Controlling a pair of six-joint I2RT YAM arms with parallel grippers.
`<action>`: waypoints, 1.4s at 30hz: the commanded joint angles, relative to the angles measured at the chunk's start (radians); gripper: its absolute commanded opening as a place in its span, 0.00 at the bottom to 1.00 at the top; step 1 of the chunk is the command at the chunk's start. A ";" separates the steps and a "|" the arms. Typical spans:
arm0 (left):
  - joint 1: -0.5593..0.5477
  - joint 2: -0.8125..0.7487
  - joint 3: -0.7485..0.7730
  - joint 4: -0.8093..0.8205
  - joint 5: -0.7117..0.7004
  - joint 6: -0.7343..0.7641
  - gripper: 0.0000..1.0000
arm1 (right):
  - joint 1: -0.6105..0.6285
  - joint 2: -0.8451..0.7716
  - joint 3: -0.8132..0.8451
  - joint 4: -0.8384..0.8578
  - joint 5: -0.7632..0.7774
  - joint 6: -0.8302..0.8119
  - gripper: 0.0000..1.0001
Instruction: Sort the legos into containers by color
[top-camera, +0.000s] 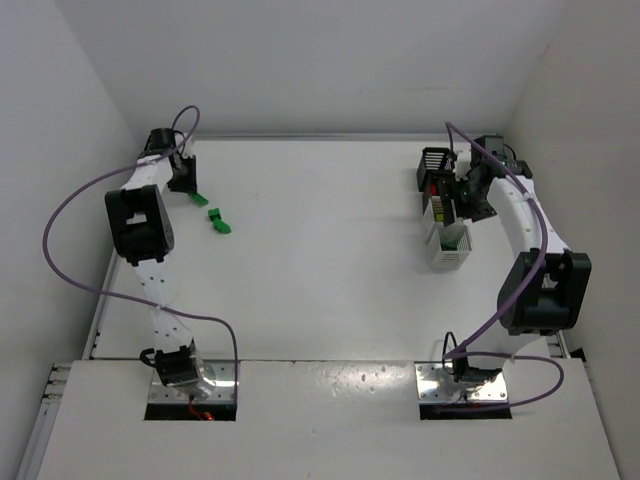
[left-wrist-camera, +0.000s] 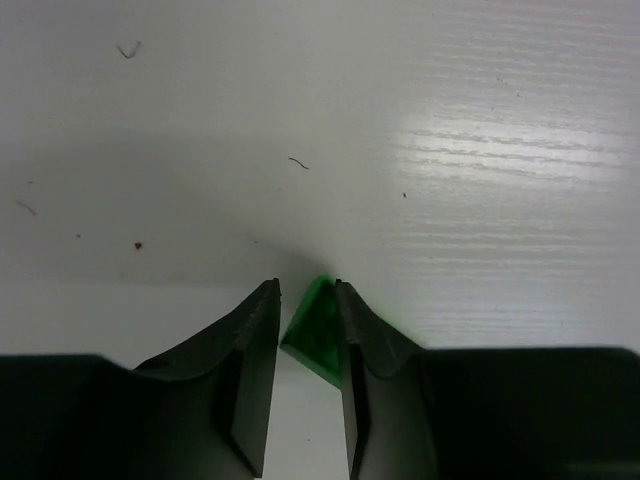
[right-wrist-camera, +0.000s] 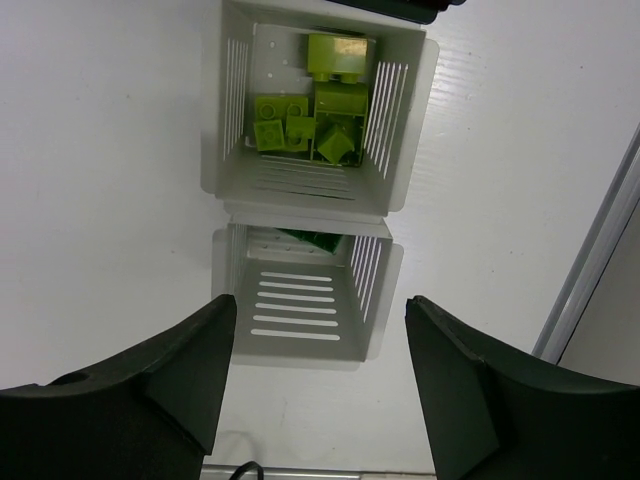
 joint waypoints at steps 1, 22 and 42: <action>-0.002 -0.031 -0.071 -0.028 0.037 0.000 0.33 | -0.004 -0.045 0.028 0.012 -0.012 0.012 0.69; -0.500 -0.471 -0.782 0.148 0.249 0.013 0.28 | 0.016 -0.035 0.078 0.003 -0.228 0.030 0.70; -0.177 -0.622 -0.544 0.075 0.083 -0.087 0.67 | 0.357 0.102 0.113 -0.099 -0.514 -0.053 0.59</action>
